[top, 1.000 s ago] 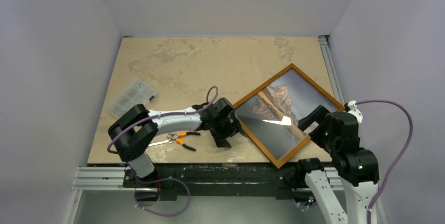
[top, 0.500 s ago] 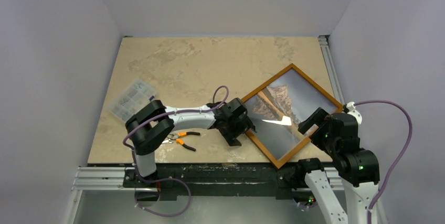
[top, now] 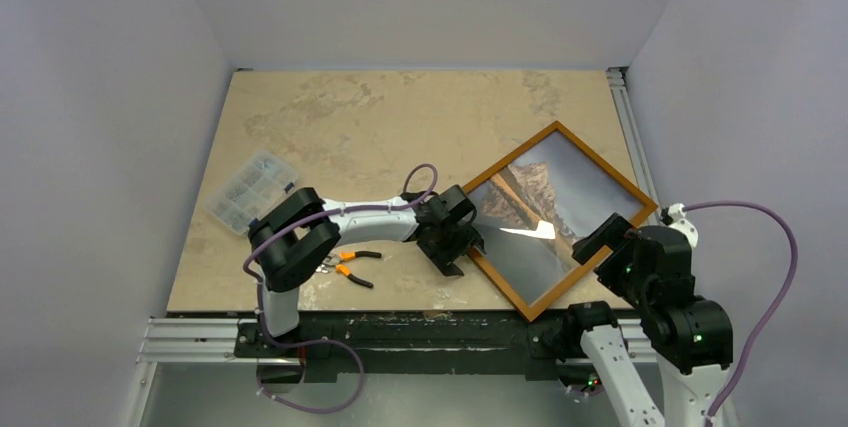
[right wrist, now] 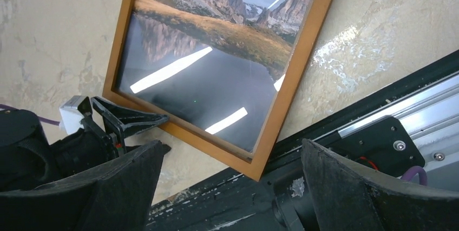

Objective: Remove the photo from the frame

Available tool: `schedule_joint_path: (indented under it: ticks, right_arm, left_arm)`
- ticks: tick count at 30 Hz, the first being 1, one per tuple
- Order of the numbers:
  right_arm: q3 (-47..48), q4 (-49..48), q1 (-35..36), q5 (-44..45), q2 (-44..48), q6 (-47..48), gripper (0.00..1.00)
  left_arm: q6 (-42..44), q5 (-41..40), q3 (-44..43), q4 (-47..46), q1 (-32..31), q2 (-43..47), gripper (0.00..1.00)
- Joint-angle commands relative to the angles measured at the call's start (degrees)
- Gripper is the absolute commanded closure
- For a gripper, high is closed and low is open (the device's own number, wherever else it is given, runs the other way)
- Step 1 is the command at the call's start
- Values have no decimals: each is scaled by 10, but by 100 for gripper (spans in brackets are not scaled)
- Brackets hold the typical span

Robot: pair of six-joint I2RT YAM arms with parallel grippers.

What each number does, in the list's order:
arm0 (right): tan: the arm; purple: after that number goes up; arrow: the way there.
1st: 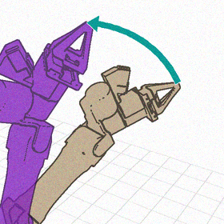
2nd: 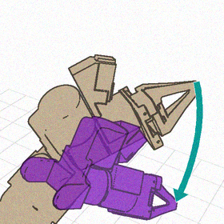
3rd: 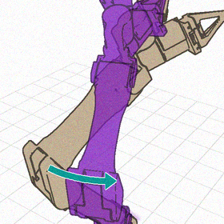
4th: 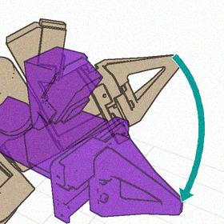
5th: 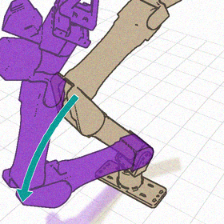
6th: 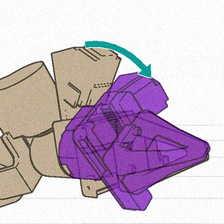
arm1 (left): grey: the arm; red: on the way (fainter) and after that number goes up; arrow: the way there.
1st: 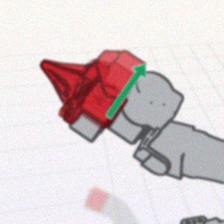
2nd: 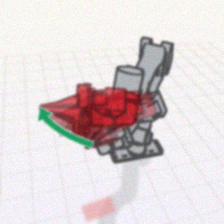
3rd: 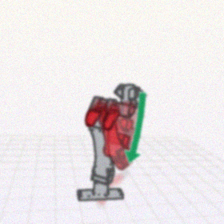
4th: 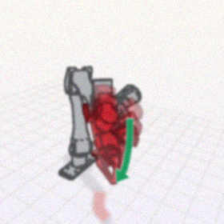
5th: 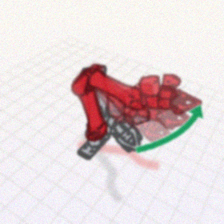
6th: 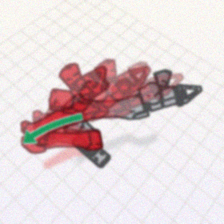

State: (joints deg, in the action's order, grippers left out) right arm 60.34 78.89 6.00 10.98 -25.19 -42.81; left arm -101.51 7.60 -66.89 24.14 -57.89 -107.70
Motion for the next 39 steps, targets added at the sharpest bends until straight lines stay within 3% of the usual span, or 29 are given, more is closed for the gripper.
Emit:
schedule_joint_path:
  ticks: [1, 9, 17, 25, 39]
  right_arm:
    - [38, 5, 0, 10, -4, -9, 3]
    - [49, 19, 1, 19, 15, -10, 3]
    - [69, 31, 1, 28, 16, -10, 3]
    - [79, 37, 1, 31, 13, -9, 4]
    - [139, 38, 0, 32, -13, -9, 4]
  left_arm:
    - [-14, -40, -9, 37, -2, -34, 36]
    - [-25, -50, -12, 35, -5, -62, 44]
    - [-18, -28, -29, 27, -3, -66, 73]
    - [-13, -3, -27, 22, -2, -3, 100]
    - [-26, 78, -33, -26, 10, 46, 100]
